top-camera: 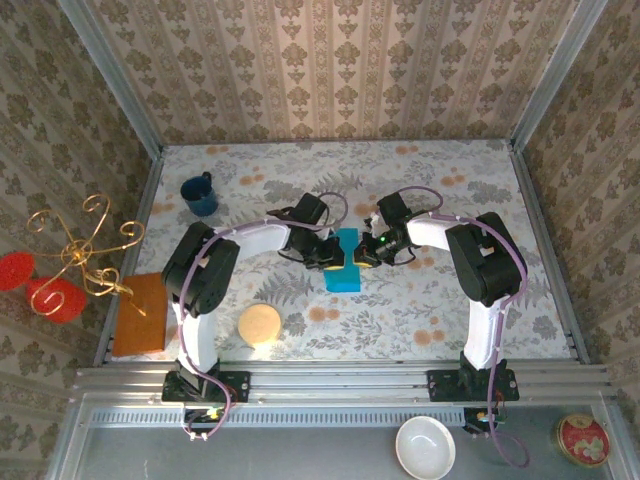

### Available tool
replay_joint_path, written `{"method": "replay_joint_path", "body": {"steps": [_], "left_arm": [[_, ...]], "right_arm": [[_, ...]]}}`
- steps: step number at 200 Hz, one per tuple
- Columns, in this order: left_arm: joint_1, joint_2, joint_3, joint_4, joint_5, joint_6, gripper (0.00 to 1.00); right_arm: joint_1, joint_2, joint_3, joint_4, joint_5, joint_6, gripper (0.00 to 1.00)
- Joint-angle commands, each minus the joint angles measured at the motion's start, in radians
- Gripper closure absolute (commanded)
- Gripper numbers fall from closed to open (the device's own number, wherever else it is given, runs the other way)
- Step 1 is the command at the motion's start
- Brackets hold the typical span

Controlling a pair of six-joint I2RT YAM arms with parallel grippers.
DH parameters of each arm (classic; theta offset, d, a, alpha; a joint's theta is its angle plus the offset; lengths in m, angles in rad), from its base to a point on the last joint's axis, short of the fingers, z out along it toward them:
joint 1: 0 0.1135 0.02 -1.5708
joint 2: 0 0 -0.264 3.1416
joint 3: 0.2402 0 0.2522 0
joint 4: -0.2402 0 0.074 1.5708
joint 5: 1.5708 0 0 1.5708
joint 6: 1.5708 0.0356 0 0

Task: Fold a paper plane with a square sheet of paper (pick it up from the middle)
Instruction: First fold the square sheet of paper in half at the center of the table.

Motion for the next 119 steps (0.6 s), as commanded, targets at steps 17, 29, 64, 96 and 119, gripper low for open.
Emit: {"method": "replay_joint_path", "body": {"steps": [17, 29, 64, 96, 119], "left_arm": [[0.008, 0.025, -0.012, -0.034, -0.025, -0.007, 0.90], [0.012, 0.017, -0.053, -0.041, -0.051, 0.006, 0.90], [0.062, -0.023, -0.224, 0.021, -0.040, -0.001, 0.90], [0.099, -0.139, -0.288, -0.015, -0.074, 0.027, 0.90], [0.092, -0.206, -0.256, -0.024, -0.060, 0.031, 0.90]], "right_arm": [[0.001, 0.121, -0.096, -0.191, 0.326, 0.003, 0.98], [0.001, 0.119, -0.095, -0.194, 0.329, 0.003, 0.98], [0.001, 0.126, -0.092, -0.197, 0.332, 0.003, 0.98], [0.001, 0.126, -0.099, -0.194, 0.335, 0.006, 0.98], [0.001, 0.126, -0.098, -0.194, 0.337, 0.011, 0.98]]}}
